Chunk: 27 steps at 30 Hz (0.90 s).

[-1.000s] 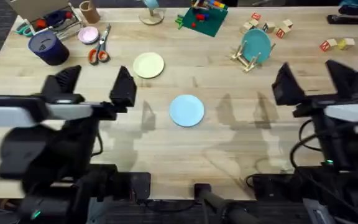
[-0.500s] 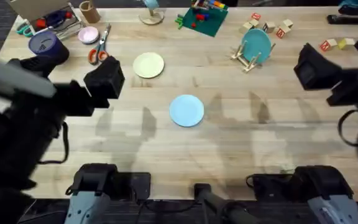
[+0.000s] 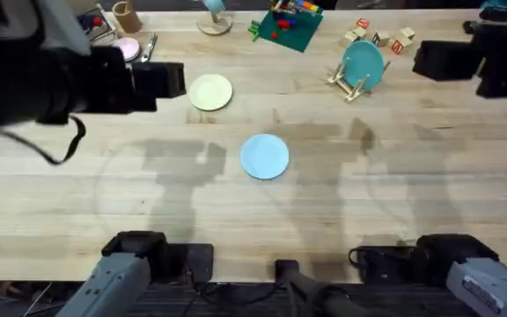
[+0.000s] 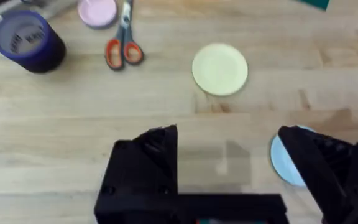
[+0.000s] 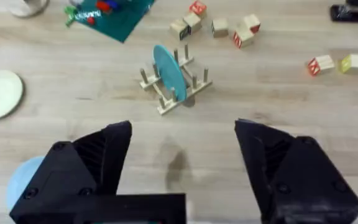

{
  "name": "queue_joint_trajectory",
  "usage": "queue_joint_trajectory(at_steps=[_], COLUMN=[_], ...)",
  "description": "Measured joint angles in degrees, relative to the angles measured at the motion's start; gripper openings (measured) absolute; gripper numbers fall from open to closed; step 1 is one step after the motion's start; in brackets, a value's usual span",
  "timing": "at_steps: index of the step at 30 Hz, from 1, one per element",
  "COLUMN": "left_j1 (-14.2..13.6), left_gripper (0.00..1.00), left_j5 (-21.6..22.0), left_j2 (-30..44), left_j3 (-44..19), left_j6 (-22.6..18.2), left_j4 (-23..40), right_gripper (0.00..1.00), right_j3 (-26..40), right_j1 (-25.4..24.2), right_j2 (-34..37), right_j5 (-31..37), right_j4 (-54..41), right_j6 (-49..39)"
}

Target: Pick up the plates from the table one by one and place each into a slot on the dish rack.

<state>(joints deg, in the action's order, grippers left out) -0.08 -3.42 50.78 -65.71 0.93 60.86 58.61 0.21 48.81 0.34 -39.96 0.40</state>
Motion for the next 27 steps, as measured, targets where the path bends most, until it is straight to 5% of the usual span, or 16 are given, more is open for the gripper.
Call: queue_joint_trajectory(at_steps=[7, 16, 22, 27], left_j1=[0.02, 0.0, 0.02, 2.65], left_gripper=[0.993, 0.983, 0.1, 0.042], left_j5=[-1.08, -1.4, -1.55, -6.21], left_j2=[8.18, 10.23, 10.24, 10.5], left_j3=[-3.15, -3.15, -3.26, -3.31], left_j6=[0.02, 0.09, 0.3, -0.79], left_j4=[1.43, -0.7, -1.57, -1.78], right_gripper=[0.995, 0.996, 0.995, 0.995], right_j3=[5.19, 5.31, 5.31, 5.31], right_j1=[0.0, 0.0, 0.0, 0.0], right_j2=[8.36, 9.82, 9.82, 9.82], right_j5=[0.0, 0.0, 0.0, 0.0], right_j4=[-2.43, -2.49, -2.5, -2.49], right_j6=[0.0, 0.0, 0.0, 0.01])
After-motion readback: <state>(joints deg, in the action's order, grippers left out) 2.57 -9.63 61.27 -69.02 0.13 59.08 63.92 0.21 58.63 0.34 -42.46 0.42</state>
